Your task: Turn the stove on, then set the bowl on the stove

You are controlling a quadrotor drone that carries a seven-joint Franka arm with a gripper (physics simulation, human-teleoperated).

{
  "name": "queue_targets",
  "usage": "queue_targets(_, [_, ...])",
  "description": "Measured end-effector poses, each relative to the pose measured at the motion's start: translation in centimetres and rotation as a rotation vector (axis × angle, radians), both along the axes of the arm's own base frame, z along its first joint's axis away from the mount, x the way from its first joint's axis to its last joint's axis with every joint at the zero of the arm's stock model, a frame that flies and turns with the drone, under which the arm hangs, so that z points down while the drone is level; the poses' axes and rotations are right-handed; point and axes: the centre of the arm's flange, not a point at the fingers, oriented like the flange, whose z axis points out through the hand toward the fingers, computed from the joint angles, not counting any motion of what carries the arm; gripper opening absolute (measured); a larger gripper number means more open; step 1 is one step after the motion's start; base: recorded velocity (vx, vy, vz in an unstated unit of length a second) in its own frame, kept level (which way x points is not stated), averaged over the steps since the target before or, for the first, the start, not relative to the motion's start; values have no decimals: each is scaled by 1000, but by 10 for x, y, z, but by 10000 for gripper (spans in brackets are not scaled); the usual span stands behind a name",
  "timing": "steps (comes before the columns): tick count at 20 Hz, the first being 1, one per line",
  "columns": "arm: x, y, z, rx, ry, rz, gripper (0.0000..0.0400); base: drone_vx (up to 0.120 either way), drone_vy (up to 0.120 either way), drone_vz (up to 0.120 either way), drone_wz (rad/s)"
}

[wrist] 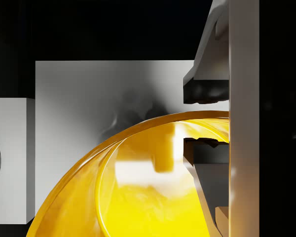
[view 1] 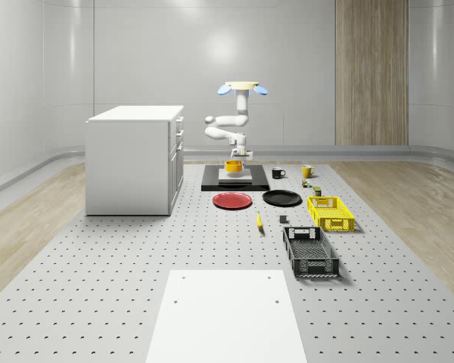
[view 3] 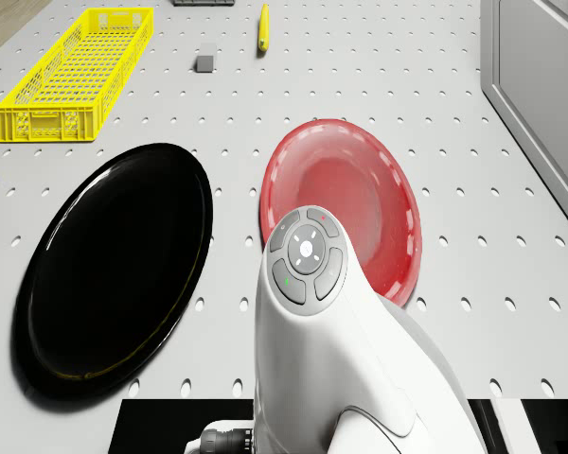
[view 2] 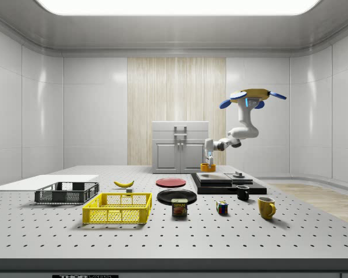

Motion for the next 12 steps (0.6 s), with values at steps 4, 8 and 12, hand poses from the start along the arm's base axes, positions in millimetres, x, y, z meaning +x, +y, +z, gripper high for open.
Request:
queue_targets(4, [0, 0, 11, 0, 0, 0, 100, 0, 0, 0, 0])
queue_targets(8, [0, 0, 23, 0, 0, 0, 100, 0, 0, 0, 0])
queue_targets(12, [0, 0, 37, 0, 0, 0, 100, 0, 0, 0, 0])
